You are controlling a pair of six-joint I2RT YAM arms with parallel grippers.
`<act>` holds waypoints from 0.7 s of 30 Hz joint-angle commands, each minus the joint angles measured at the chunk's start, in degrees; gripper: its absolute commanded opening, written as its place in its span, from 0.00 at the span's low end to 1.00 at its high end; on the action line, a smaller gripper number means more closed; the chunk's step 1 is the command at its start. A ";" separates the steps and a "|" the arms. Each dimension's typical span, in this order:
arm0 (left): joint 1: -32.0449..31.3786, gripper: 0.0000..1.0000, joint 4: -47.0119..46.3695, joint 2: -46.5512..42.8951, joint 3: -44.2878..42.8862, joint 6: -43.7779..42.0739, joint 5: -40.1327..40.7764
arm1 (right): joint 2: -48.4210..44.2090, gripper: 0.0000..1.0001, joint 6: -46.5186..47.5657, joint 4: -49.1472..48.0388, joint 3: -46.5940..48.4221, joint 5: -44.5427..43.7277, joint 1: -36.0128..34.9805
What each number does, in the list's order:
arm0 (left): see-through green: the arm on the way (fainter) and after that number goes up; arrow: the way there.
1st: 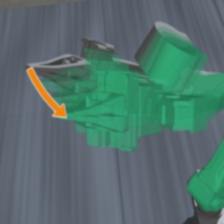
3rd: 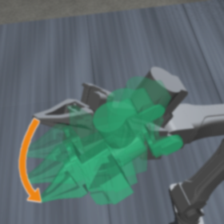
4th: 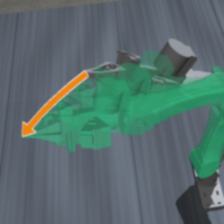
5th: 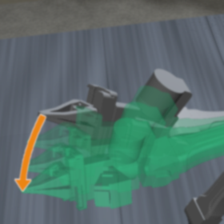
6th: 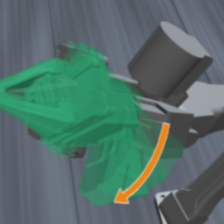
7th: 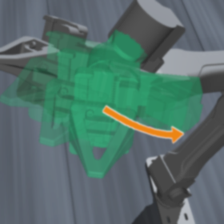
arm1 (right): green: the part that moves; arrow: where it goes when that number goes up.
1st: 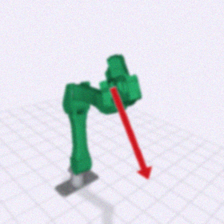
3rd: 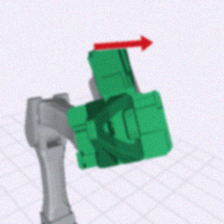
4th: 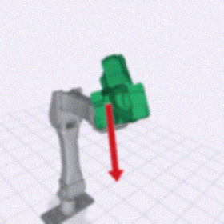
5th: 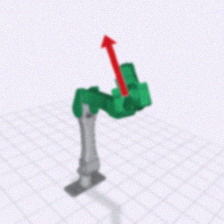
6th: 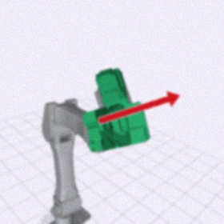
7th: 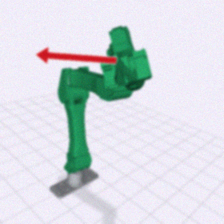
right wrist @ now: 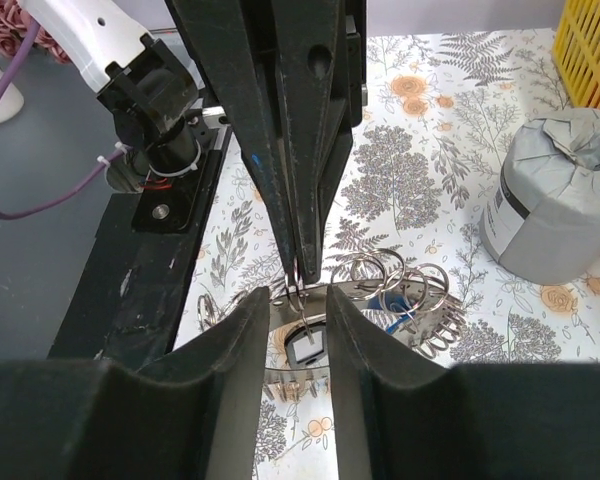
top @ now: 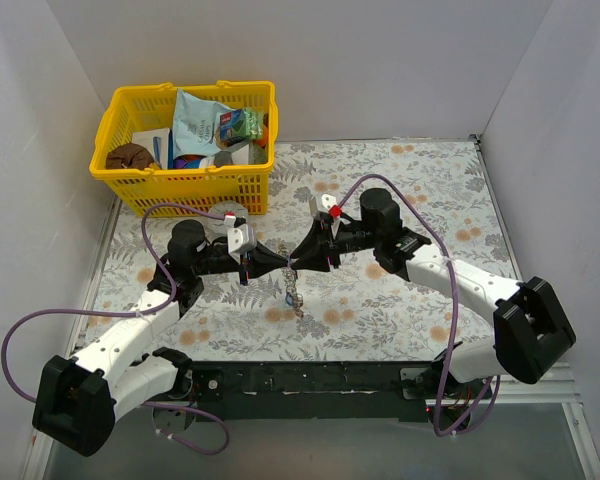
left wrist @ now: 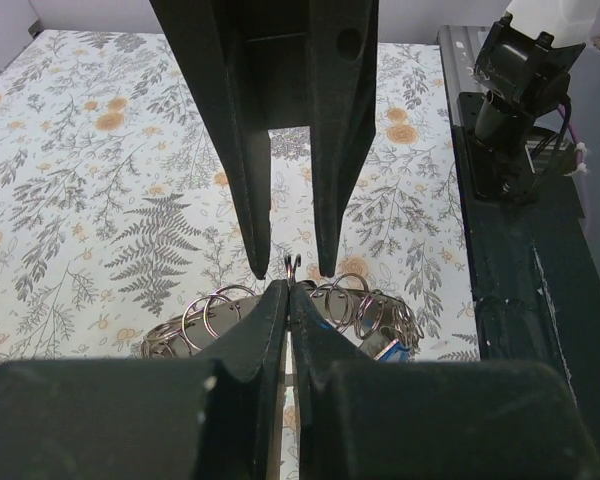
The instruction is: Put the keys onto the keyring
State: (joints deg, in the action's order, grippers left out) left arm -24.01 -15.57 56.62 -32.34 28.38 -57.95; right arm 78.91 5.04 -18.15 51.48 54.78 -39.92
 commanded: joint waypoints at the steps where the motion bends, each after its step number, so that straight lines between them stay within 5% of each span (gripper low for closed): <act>1: -0.16 0.00 -3.15 -1.43 -0.09 0.45 -1.64 | 1.15 0.35 -0.82 -2.59 1.69 1.81 -0.24; 4: -0.07 0.00 -3.15 -1.25 -0.18 0.45 -2.16 | 1.94 0.25 -1.00 -2.59 1.69 2.95 -0.24; 7: -0.16 0.00 -3.24 -1.25 -0.18 0.62 -2.25 | 2.47 0.03 -1.17 -1.80 2.22 3.14 -0.24; 18: -0.07 0.00 -1.57 -1.25 -0.53 -0.69 -1.03 | 1.94 0.01 2.60 6.01 5.55 -0.73 -0.24; 21: -0.16 0.12 2.03 -0.55 -1.76 -3.68 -0.76 | 1.77 0.01 7.52 13.56 8.54 -2.83 -0.24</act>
State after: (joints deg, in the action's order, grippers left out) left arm -23.99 -15.79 56.66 -32.29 28.58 -58.52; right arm 81.01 7.25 -12.08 54.33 54.72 -39.90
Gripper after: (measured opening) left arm 0.049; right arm 0.031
